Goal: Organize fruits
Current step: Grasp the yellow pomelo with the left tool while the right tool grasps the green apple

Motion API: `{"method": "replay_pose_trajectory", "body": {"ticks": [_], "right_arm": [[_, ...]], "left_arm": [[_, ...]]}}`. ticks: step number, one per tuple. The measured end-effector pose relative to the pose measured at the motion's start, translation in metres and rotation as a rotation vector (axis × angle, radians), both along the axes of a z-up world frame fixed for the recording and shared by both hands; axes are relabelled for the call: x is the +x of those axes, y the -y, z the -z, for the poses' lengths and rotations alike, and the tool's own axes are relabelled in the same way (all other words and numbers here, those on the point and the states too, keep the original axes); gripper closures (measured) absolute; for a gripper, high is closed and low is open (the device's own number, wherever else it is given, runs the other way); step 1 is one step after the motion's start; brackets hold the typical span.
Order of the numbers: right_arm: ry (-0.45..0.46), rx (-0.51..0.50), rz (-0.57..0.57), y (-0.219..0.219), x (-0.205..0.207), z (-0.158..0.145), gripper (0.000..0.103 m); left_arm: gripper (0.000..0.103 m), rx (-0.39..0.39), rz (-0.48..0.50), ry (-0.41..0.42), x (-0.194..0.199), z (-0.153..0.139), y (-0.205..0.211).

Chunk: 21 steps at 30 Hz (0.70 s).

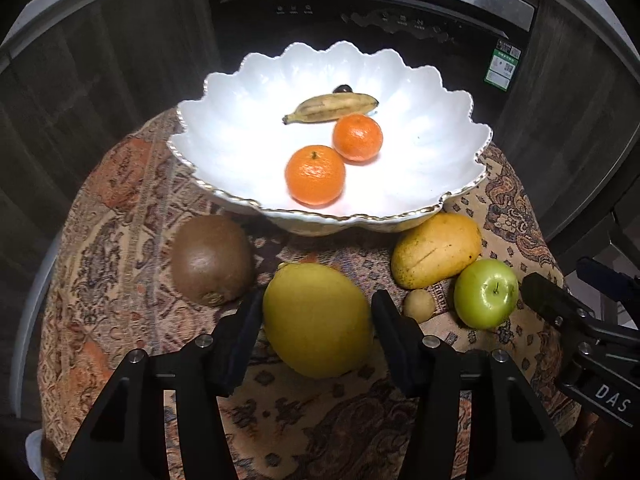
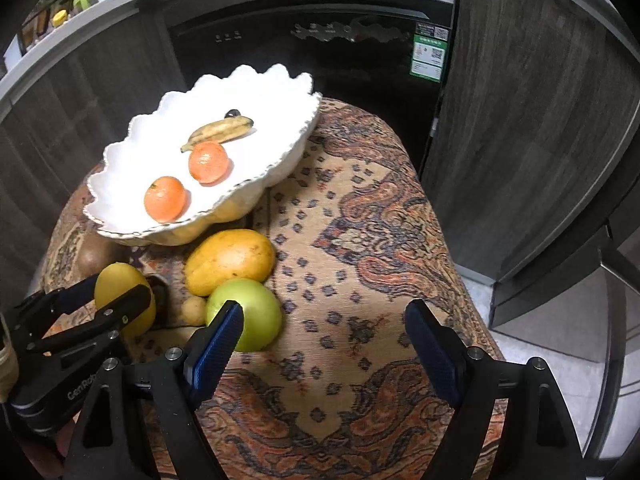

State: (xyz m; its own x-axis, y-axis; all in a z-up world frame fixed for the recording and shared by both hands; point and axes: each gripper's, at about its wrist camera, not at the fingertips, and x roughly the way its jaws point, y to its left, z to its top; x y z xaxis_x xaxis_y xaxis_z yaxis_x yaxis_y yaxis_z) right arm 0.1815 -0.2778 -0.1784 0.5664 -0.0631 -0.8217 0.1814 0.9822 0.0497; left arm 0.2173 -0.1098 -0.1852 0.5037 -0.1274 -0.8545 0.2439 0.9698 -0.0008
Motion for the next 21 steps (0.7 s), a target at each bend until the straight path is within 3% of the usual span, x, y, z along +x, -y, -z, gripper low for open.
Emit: {"method": "replay_pose_trajectory", "body": {"ticks": [16,21], "right_arm": [[-0.071,-0.005,-0.059,-0.030,0.020,0.022,0.021],[-0.103,0.037,-0.088,-0.034,0.028,0.037,0.042]], "left_arm": [[0.052,-0.034,-0.016,-0.007,-0.004,0.000,-0.017],[0.058,-0.046,-0.004,0.001,-0.004,-0.003,-0.015]]}}
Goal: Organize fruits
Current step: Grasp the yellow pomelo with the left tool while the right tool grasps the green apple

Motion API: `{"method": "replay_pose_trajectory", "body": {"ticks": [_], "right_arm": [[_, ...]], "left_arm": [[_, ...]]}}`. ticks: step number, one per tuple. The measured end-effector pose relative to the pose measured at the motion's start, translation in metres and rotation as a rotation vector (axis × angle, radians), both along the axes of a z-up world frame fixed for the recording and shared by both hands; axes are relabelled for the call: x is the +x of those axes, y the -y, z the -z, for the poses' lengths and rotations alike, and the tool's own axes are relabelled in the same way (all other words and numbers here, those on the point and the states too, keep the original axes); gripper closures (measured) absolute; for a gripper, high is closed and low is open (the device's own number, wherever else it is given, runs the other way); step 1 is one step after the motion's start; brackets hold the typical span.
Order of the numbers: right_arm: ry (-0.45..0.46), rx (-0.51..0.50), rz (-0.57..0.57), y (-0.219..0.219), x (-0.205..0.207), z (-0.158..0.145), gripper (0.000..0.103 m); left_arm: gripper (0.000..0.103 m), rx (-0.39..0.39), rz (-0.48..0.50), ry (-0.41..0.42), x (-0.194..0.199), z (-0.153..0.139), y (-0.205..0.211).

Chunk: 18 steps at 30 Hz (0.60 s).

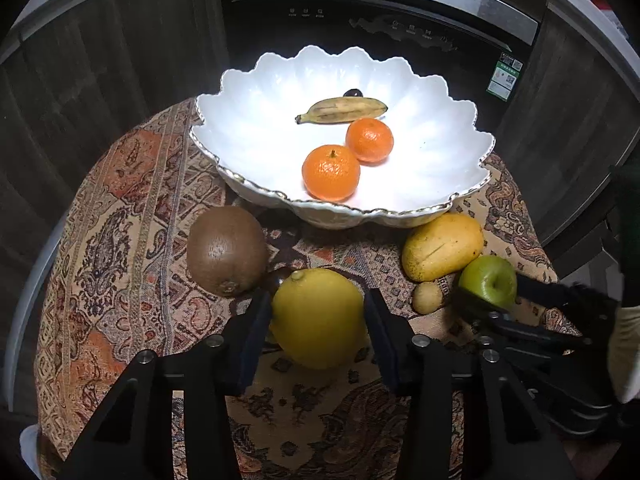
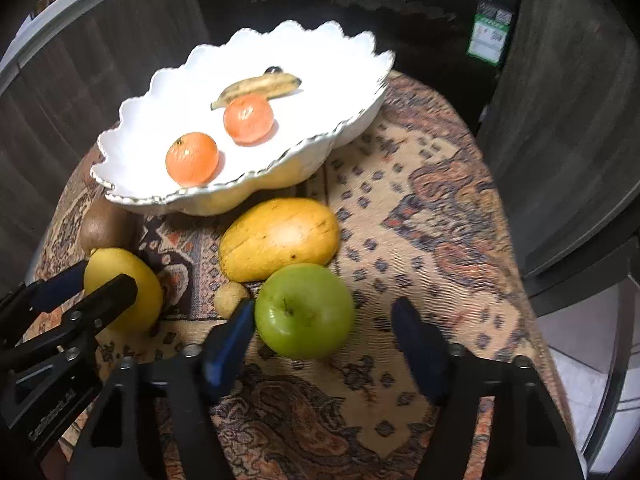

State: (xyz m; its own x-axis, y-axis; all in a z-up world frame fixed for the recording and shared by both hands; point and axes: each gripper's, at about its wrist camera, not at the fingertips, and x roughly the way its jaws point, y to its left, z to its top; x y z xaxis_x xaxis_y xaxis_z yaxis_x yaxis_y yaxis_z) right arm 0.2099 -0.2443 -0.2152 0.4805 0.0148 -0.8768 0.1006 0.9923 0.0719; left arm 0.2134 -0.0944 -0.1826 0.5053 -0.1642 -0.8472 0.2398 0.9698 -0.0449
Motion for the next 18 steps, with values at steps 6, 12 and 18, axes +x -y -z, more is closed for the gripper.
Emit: {"method": "replay_pose_trajectory", "body": {"ticks": [6,12,18], "right_arm": [[0.003,0.033,-0.006,-0.004,-0.002,0.003,0.053],[-0.001,0.038,-0.001,-0.001,-0.005,0.002,0.053],[0.004,0.028,0.006,0.003,-0.011,0.000,0.053]], "left_arm": [[0.060,-0.005,0.006,0.013,0.001,-0.002,-0.001],[0.057,-0.011,0.001,0.004,-0.001,-0.001,-0.002],[0.045,-0.005,-0.010,-0.018,-0.001,0.006,-0.002]]}}
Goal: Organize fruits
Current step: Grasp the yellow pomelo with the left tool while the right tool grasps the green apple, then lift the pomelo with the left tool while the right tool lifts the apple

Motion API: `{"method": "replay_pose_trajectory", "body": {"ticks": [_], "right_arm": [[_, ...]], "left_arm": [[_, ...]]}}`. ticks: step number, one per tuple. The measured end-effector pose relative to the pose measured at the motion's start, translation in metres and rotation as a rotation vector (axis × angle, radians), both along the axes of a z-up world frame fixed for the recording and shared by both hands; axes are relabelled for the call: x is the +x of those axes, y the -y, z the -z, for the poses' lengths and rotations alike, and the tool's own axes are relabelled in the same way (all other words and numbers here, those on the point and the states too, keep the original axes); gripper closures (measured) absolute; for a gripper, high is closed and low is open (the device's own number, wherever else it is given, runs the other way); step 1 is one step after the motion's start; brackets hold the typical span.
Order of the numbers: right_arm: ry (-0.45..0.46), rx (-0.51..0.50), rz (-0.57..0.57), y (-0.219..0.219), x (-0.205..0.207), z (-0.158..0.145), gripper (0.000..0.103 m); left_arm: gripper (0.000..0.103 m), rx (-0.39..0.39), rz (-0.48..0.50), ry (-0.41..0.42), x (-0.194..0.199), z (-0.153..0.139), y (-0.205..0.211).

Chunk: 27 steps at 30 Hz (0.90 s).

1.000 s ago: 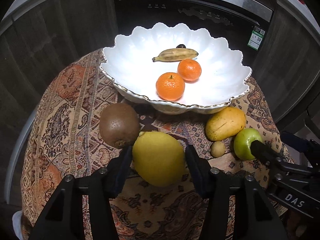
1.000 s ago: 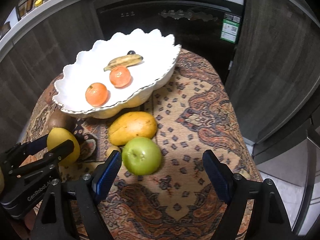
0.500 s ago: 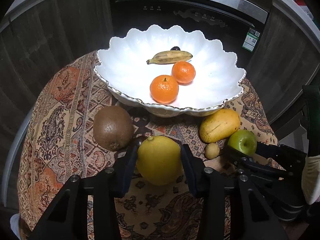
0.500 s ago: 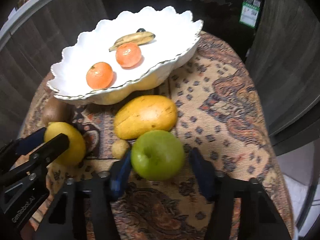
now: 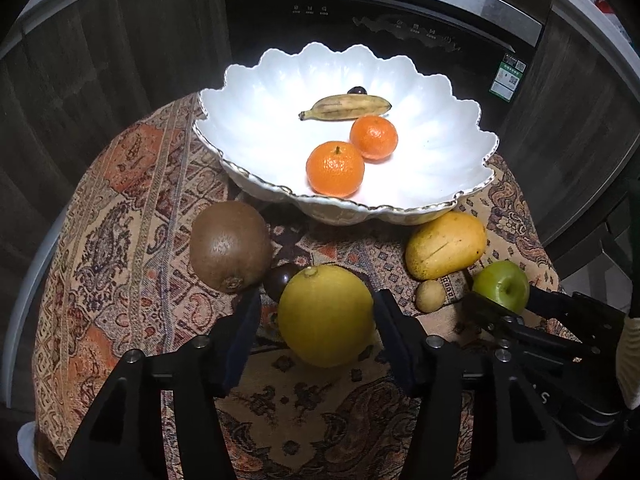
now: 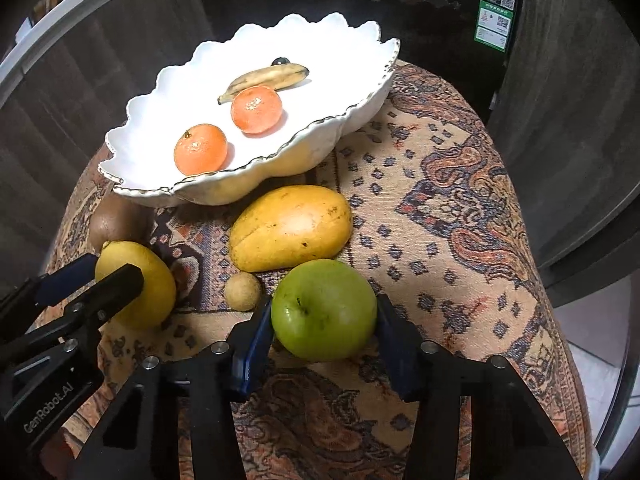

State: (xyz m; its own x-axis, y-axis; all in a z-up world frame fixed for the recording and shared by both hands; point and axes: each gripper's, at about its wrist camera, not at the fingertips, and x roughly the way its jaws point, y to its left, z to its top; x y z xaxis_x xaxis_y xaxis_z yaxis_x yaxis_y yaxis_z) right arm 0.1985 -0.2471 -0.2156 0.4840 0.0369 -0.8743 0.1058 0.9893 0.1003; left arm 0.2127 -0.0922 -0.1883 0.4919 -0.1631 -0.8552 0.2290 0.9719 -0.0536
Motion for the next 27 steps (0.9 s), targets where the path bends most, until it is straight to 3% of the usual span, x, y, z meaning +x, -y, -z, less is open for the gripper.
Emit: {"method": "replay_pose_trajectory", "body": {"ticks": [11,14,17,27], "right_arm": [[0.016,0.000,0.037,0.014,-0.014,-0.007,0.053],[0.012,0.002,0.046,0.017,-0.014,-0.006,0.053],[0.010,0.000,0.045,0.016,-0.013,-0.005,0.053],[0.016,0.000,0.045,0.015,-0.014,-0.006,0.053]], "left_arm": [[0.037,0.028,0.045,-0.019,-0.004,0.016,0.017],[0.040,0.045,0.043,-0.045,0.000,0.026,0.018],[0.050,0.061,0.035,-0.055,0.003,0.035,0.017],[0.052,0.037,0.044,-0.054,0.003,0.032,0.016]]}}
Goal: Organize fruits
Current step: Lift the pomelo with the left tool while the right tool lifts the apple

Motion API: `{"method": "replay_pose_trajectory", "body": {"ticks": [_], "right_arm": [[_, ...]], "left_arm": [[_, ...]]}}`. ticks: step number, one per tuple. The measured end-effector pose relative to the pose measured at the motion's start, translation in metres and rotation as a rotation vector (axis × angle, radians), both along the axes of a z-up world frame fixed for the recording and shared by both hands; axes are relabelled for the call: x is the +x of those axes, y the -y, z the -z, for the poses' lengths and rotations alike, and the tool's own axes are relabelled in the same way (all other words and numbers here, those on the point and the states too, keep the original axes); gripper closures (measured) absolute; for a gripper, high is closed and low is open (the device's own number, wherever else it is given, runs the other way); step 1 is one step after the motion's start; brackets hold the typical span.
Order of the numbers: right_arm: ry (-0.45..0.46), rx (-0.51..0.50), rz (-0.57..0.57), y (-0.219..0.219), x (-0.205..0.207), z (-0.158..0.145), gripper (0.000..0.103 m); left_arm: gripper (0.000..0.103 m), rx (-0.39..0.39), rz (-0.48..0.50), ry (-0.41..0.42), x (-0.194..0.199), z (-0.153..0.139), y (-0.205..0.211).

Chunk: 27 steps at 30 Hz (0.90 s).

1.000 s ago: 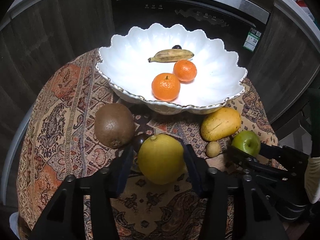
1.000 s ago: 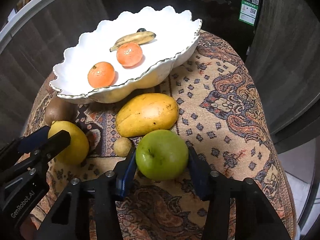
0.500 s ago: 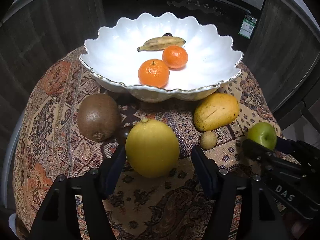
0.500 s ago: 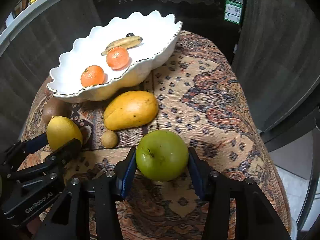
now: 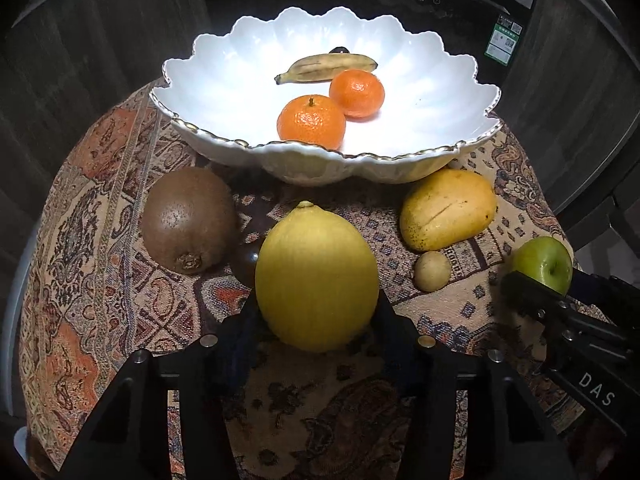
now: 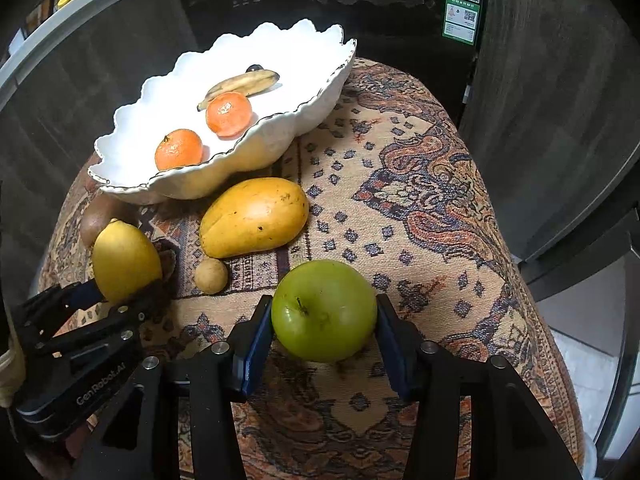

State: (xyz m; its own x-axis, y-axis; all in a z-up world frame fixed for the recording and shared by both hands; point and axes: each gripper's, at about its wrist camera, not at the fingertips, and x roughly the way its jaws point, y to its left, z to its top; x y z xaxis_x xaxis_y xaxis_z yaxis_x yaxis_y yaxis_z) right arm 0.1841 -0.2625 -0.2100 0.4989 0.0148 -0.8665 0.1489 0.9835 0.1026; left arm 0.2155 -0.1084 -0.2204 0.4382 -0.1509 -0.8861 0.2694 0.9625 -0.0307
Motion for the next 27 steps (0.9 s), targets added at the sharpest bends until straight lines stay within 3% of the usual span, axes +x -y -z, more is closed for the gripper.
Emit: {"method": "replay_pose_trajectory", "body": {"ticks": [12,19,20,23,27], "right_arm": [[0.038,-0.016,-0.003,-0.002,-0.009,-0.022,0.053],[0.053,-0.027,-0.013,-0.008,-0.013,-0.030,0.053],[0.053,-0.025,-0.014,-0.009,-0.014,-0.030,0.053],[0.052,-0.020,-0.013,-0.009,-0.015,-0.029,0.053],[0.048,-0.015,-0.006,-0.005,-0.014,-0.026,0.053]], "left_arm": [[0.055,-0.031,0.007,0.050,-0.011,-0.034,-0.006],[0.059,-0.008,0.032,0.077,-0.009,-0.035,-0.002],[0.057,-0.014,0.026,0.071,-0.008,-0.035,-0.002],[0.037,-0.021,0.018,0.044,-0.005,-0.031,-0.004],[0.036,-0.012,0.024,0.034,-0.005,-0.023,0.001]]}}
